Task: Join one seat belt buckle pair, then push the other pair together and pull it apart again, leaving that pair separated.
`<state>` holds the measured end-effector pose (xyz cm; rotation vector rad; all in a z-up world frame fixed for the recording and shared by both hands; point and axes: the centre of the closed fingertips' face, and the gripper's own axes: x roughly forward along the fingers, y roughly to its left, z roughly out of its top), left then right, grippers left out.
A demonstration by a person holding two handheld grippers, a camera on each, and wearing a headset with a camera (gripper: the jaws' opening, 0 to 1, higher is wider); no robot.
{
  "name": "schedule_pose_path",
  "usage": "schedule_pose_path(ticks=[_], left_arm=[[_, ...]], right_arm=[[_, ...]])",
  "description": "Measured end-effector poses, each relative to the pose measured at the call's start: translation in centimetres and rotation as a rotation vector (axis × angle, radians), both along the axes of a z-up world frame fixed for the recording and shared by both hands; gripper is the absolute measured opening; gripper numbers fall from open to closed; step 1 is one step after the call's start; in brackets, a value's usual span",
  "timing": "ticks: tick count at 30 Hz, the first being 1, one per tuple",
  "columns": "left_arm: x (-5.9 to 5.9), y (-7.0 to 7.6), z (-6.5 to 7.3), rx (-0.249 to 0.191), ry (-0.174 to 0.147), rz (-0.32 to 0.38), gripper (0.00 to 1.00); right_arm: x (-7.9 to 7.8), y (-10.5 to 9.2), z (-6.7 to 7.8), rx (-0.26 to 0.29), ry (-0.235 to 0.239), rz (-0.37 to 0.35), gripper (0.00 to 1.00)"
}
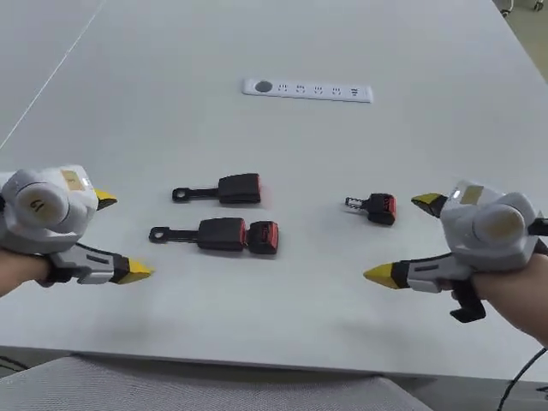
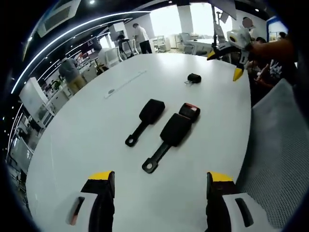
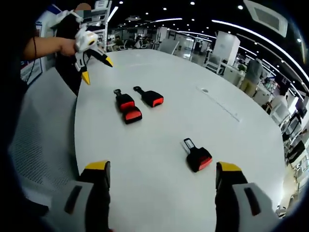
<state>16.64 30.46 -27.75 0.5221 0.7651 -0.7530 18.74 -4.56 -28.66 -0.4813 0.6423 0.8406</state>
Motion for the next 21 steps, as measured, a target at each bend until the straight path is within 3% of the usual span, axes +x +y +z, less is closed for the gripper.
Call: schedule_pose_path(ticks=[2, 5, 10, 14, 18, 21], left_arm=[[-0.2, 0.7, 0.0, -0.006, 0.001, 0.024, 0.82], [0.2, 1.8, 0.5, -0.027, -0.040, 0.077, 0.79], [-0.2, 2.5, 0.6, -0.040, -0.047, 0.106, 0.90], [-0.4, 2.5, 0.9, -0.077, -0.056, 0.121, 0.97], [-0.5, 2.6, 1.0, -0.084, -0.070, 0.137, 1.00], [-0.6, 2.2, 1.1, -0.135, -0.062, 0.157, 1.00]], right_arm=[[-0.4, -0.5, 0.1, 0.010, -0.001, -0.011, 0.96], [-1.1, -1.0, 0.1, 0.011, 0.007, -0.030, 0.99], [-1.7, -1.2, 0.4, 0.032, 0.010, -0.057, 1.00], [-1.6, -1.2, 0.8, 0.056, 0.009, -0.082, 1.00], [-1.9, -0.7, 0.9, 0.075, 0.013, -0.086, 1.00], [-1.9, -0.6, 1.1, 0.106, 0.020, -0.112, 1.00]])
